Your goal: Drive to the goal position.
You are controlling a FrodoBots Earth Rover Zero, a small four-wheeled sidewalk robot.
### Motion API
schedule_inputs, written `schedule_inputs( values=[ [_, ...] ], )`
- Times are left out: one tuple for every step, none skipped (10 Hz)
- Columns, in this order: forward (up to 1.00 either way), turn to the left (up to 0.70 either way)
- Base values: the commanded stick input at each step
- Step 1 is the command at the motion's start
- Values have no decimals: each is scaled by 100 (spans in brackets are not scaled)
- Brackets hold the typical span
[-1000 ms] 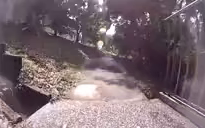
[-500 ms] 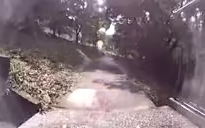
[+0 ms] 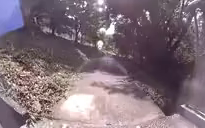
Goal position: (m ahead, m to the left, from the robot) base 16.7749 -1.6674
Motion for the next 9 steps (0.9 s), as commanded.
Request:
schedule_inputs(
  values=[
    [50,0],
    [50,0],
    [50,0],
    [50,0],
    [50,0],
    [50,0],
    [50,0],
    [50,0],
    [50,0]
  ],
)
